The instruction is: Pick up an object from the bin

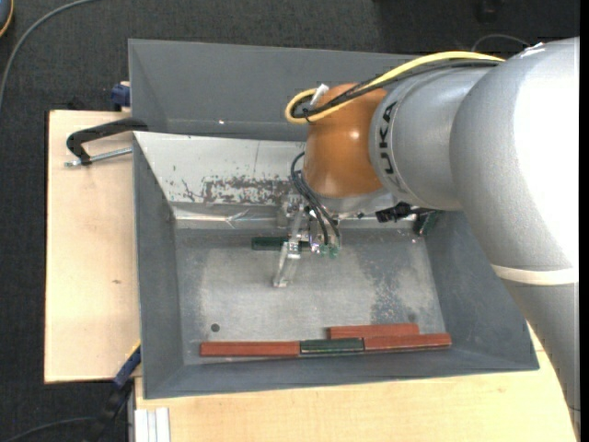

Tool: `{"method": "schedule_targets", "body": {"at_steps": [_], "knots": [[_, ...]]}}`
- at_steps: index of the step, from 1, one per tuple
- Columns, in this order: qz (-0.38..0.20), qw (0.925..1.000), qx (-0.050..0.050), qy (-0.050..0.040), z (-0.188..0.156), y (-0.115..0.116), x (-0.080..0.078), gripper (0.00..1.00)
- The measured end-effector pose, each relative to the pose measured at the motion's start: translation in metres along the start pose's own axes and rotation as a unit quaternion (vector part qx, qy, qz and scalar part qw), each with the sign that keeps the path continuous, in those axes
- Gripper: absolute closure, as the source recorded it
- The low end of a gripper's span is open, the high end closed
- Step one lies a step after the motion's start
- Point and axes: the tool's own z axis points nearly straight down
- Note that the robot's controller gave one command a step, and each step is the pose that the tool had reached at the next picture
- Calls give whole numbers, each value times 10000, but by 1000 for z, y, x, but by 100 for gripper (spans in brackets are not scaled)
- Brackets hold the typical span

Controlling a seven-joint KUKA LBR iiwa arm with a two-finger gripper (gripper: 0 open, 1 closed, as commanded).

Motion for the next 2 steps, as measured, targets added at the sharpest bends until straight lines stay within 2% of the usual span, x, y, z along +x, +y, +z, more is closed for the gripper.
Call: {"method": "schedule_targets", "body": {"at_steps": [1, 2], "knots": [[14, 10000, 10, 7, -1, -3, 0, 100], [227, 9997, -8, -36, -156, 16, 21, 100]]}}
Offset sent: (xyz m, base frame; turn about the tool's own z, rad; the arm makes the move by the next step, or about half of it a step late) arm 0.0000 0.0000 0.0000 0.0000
